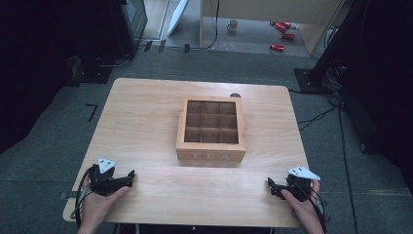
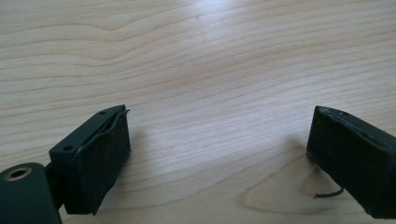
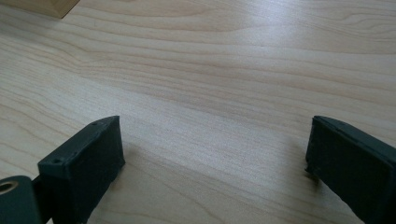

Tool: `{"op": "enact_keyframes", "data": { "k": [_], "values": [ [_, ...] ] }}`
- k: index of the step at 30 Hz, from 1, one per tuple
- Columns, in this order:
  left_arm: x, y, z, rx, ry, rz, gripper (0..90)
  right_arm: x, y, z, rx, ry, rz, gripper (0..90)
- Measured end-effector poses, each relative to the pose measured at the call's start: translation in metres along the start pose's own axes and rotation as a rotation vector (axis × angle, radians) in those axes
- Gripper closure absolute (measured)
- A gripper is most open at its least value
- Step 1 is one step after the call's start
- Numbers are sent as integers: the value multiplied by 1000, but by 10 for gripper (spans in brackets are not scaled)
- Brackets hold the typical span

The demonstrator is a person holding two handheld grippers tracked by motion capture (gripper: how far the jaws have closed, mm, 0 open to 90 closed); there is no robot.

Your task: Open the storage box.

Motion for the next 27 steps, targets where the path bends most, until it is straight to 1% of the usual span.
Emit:
{"op": "enact_keyframes", "data": {
  "k": [2,3,4,5,7,8,9,10,14,19,20,21,22,23,25,27],
  "values": [
    [-7,-1,2,6,-23,-16,69,0,0,0,0,0,0,38],
    [-7,-1,2,6,-23,-16,69,0,0,0,0,0,0,38],
    [-11,-1,4,-5,-34,-20,69,0,0,0,0,0,0,38],
    [-18,-1,8,-16,-39,-47,69,0,0,0,0,0,-1,39],
    [-27,-2,15,-24,-37,-83,69,0,0,0,0,0,-1,39],
    [-31,-3,19,-27,-42,-93,69,0,0,0,0,0,-1,39],
    [-31,-3,19,-27,-42,-93,69,0,0,0,0,0,-1,39],
    [-40,-4,27,-38,-47,-109,70,0,0,0,0,-1,-1,39],
    [-59,-6,44,-65,-57,-147,74,0,0,0,0,0,-1,39],
    [-82,-11,59,-82,-90,-183,82,0,0,0,-1,-3,-5,41],
    [-85,-11,60,-88,-93,-188,115,0,1,0,-3,-5,-7,52],
    [-90,-11,63,-93,-103,-197,127,1,1,0,-5,0,-5,66],
    [-90,-11,63,-93,-103,-197,131,1,1,0,-5,0,-5,66],
    [-96,-12,67,-102,-106,-208,133,2,3,1,-16,7,-13,148],
    [-101,-14,70,-102,-107,-221,134,1,4,3,-27,5,-34,160],
    [-105,-15,72,-101,-104,-232,134,3,5,6,-37,6,-35,160]
  ]
}}
Point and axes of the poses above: each handheld gripper's, and its own axes: y roughly backward along the jaws, z roughly out of its top, x roughly to its left, the point moved 9 cm from there along -y, roughly forward along the jaws
